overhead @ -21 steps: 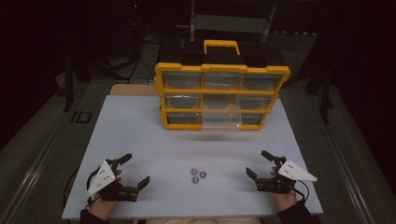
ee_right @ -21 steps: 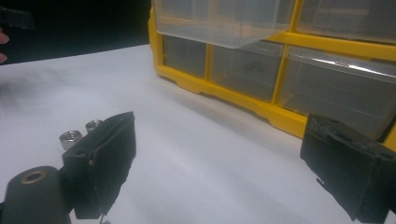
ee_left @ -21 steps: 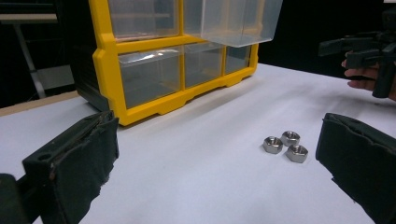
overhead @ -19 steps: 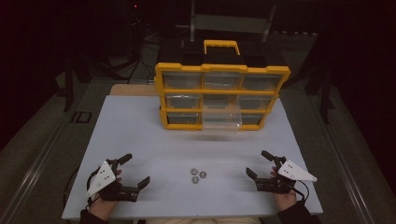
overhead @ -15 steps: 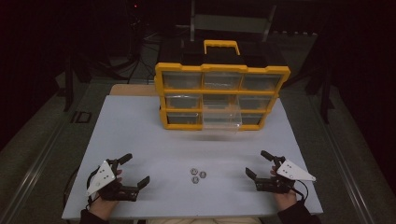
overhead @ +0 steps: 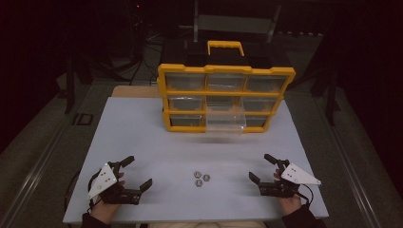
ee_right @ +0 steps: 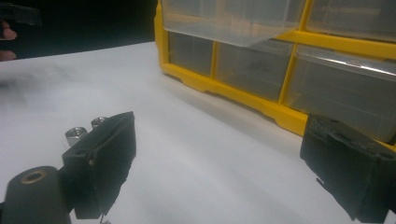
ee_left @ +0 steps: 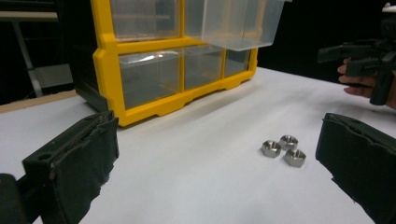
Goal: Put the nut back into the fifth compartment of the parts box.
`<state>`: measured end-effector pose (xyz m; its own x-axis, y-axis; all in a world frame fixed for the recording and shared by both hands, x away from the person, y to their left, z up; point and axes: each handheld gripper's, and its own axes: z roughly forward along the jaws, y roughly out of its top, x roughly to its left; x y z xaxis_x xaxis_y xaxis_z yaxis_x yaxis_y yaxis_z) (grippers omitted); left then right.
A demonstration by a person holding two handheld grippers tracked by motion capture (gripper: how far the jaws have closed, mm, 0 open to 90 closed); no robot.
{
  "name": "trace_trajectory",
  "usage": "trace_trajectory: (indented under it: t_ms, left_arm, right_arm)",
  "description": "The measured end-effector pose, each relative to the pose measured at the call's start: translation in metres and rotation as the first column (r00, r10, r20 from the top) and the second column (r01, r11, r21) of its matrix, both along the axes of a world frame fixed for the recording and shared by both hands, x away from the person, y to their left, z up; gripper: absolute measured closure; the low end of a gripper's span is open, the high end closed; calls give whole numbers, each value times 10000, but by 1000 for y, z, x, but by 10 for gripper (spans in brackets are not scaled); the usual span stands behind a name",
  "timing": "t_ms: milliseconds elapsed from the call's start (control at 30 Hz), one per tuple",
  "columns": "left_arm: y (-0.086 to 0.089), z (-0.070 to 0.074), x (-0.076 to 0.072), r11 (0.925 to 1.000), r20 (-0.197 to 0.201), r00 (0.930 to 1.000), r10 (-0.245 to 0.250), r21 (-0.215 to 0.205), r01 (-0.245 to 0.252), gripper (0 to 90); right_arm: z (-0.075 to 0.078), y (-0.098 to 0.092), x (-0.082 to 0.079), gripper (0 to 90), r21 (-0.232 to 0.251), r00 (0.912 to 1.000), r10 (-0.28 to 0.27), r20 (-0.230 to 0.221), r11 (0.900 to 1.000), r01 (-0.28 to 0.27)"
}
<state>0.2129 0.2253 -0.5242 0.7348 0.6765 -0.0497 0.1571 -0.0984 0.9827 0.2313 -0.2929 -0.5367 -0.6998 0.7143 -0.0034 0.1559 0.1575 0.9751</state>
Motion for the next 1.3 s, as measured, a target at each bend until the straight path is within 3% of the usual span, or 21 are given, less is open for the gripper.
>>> trace_trajectory:
  t_ms: [100, 400, 500, 667, 1000, 1300]
  left_arm:
    - [-1, 3, 1, 10000, -98, 10000, -16, -72, 16, 0]
    - [-6, 44, 3, 10000, -48, 10000, 71, -1, -71, 0]
    - [-13, 60, 7, 9998, 90, 9998, -190, 93, 189, 0]
    - [-23, 73, 15, 9979, 129, 9978, -647, 64, 646, 0]
    - [-46, 84, 32, 9915, -68, 9916, -1294, 107, 1295, 0]
    - [-80, 81, 48, 9815, -363, 9827, -1815, 556, 1833, 0]
  right_arm:
    - [1, 0, -1, 106, 54, 10000, 5, 43, 10000, -5]
    - [3, -1, -1, 106, 143, 9999, -35, 104, 9999, 33]
    - [3, -1, -1, 106, 156, 10000, -19, 79, 9999, 18]
    - [3, -1, -1, 106, 193, 10000, 13, 63, 9998, -15]
    - [3, 0, -1, 107, 250, 10000, 94, 8, 9996, -95]
    - [3, 0, 0, 107, 251, 9999, 162, -7, 9996, -162]
